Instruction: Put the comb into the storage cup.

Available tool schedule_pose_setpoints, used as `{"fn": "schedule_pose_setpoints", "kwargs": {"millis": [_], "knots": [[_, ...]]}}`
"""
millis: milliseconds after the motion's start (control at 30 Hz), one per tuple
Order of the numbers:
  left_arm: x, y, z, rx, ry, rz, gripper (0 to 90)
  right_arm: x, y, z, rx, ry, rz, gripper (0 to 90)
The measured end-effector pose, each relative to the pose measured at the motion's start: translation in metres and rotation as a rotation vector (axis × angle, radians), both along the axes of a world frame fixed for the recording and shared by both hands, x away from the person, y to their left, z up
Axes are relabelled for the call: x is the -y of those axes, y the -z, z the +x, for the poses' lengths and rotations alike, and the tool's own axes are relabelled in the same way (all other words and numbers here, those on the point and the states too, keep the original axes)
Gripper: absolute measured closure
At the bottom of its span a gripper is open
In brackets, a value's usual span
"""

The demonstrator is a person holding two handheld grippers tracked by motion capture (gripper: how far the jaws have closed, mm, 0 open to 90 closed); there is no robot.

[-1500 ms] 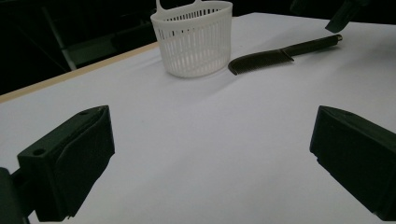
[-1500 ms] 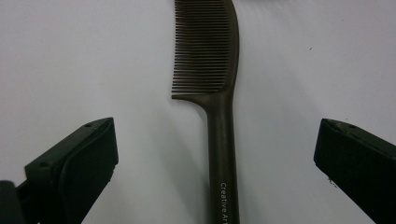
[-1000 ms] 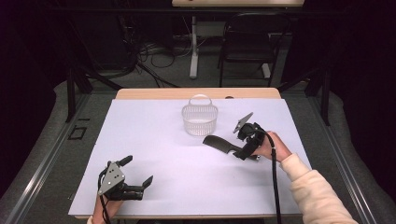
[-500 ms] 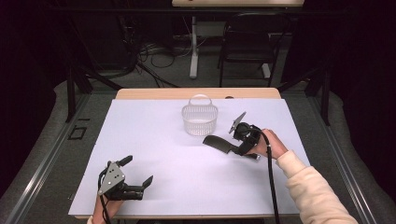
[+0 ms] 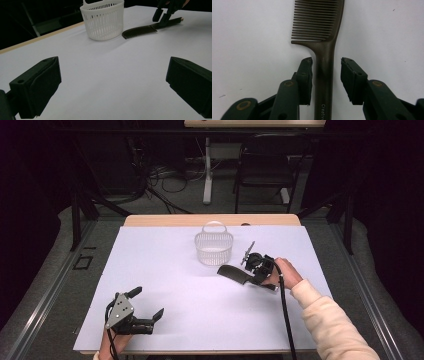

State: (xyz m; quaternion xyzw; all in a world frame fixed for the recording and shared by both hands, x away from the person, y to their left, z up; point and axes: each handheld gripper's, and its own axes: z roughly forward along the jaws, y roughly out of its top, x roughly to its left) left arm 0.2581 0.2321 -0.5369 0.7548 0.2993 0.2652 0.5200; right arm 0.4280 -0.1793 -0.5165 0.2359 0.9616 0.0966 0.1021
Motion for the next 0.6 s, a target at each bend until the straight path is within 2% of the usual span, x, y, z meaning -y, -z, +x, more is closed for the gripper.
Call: {"fn": "schedule_pose_setpoints", "kwargs": {"millis": [33, 200, 233, 267, 533, 600], "knots": [[0.0000, 0.0000, 0.0000, 0.000, 0.000, 0.000, 0.0, -0.0010, 0.0012, 0.0007, 0.008, -0.008, 0.000, 63.7], [-0.0001, 0.0000, 0.0000, 0.000, -0.001, 0.000, 0.0, -0.0046, 0.0041, 0.0018, -0.015, -0.005, -0.029, 67.6], [0.0000, 0.0000, -0.0002, 0.000, -0.002, 0.000, 0.0, -0.0050, 0.0031, 0.0024, -0.029, -0.005, -0.054, 68.2], [0.0000, -0.0003, -0.0004, 0.003, -0.002, 0.000, 0.0, -0.0049, 0.0054, 0.0025, -0.021, -0.001, -0.042, 69.0], [0.0001, -0.0001, -0.0002, 0.001, -0.001, 0.004, 0.0, -0.0033, 0.0091, 0.0059, -0.051, -0.002, -0.051, 71.6], [0.0003, -0.0001, -0.0003, 0.000, -0.001, 0.004, 0.0, -0.0036, 0.0093, 0.0054, -0.045, 0.000, -0.050, 71.9]]}}
